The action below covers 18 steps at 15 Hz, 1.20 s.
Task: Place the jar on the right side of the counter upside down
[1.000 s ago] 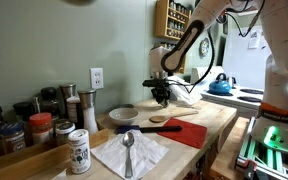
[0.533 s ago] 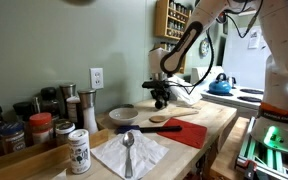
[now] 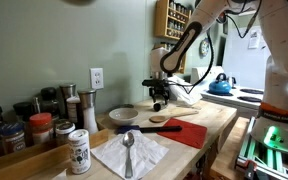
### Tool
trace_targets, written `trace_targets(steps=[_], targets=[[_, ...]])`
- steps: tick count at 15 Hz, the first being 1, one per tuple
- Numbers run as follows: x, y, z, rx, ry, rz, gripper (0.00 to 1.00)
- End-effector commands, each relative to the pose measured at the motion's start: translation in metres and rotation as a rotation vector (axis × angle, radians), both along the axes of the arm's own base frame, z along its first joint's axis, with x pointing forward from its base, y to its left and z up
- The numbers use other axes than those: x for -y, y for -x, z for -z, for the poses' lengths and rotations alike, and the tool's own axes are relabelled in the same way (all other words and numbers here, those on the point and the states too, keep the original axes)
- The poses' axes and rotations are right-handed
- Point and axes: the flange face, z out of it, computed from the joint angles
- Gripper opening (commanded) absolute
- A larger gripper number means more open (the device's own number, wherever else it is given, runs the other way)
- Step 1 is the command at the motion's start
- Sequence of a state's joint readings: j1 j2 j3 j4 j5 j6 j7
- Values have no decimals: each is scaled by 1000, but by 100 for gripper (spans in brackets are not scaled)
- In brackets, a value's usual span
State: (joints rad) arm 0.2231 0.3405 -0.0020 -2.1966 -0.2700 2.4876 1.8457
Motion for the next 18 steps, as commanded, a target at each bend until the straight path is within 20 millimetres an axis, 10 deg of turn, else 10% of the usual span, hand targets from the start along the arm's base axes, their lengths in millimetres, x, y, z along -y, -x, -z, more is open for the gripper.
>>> trace_targets(steps=[1,11,18], targets=[[21,-1,-3,57,-112,-26,100],[85,5,13,51,-348,-107,100],[102,8,25,53,-470,-189,70]])
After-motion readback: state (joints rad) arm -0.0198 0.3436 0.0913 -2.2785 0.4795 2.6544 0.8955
